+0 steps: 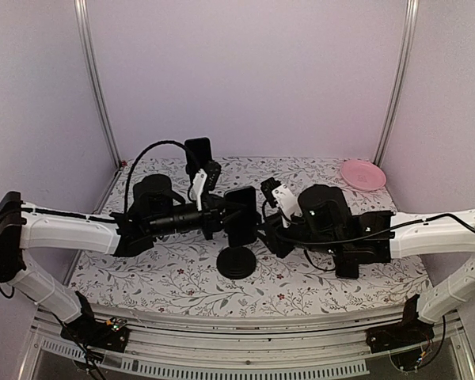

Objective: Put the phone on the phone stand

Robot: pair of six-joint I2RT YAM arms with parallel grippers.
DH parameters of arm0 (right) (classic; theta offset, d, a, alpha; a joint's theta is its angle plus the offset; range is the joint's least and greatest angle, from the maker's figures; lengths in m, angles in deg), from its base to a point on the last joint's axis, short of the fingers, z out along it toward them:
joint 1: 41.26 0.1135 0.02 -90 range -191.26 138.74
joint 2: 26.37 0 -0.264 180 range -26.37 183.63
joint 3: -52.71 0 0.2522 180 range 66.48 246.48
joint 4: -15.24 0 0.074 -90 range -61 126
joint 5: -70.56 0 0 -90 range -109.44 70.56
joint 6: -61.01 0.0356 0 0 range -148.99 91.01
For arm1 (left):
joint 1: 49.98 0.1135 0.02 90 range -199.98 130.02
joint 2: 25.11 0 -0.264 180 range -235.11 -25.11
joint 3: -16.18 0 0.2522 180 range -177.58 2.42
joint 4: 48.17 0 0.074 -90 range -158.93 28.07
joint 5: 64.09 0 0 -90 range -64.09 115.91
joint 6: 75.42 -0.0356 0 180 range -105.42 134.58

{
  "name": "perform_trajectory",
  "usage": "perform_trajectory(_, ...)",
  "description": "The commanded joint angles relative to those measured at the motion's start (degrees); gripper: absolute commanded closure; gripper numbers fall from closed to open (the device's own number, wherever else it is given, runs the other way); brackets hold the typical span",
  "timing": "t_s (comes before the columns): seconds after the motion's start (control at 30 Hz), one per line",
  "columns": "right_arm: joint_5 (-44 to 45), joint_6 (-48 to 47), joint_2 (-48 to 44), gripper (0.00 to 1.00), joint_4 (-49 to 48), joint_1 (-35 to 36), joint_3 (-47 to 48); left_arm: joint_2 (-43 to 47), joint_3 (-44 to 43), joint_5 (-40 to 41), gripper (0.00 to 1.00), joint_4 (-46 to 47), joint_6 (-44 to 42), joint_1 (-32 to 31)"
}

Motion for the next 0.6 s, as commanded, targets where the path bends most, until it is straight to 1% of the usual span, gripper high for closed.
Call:
perform_trajectory(0.0,-11.4,0.62,-4.17,0.61,-4.86,3.12,0.58,-2.77,-1.77,11.6,1.0,-3.33,-1.56,2.05)
perform_trajectory(0.13,-8.47,1.58,-2.45,0.6,-3.98,3.36,1.86,-3.27,-2.87,13.14,1.0,-5.26,-1.91,1.62)
perform_trajectory(0.2,-8.28,1.57,-1.31,0.6,-3.69,3.4,2.62,-2.91,-1.34,11.08,1.0,-2.26,-0.8,2.16)
perform_trajectory(0.27,-8.7,1.53,-1.41,0.59,-3.58,3.07,2.59,-2.91,-0.67,9.12,1.0,-1.44,-0.22,3.0)
perform_trajectory(0.47,-15.09,3.12,-7.86,0.55,-4.31,-3.65,-3.8,-3.45,-1.62,5.57,1.0,-1.84,-1.03,3.24)
perform_trajectory(0.57,-16.29,3.28,-11.01,0.48,-5.69,-4.98,-7.12,-3.65,-1.89,3.53,1.0,-1.38,-1.76,3.42)
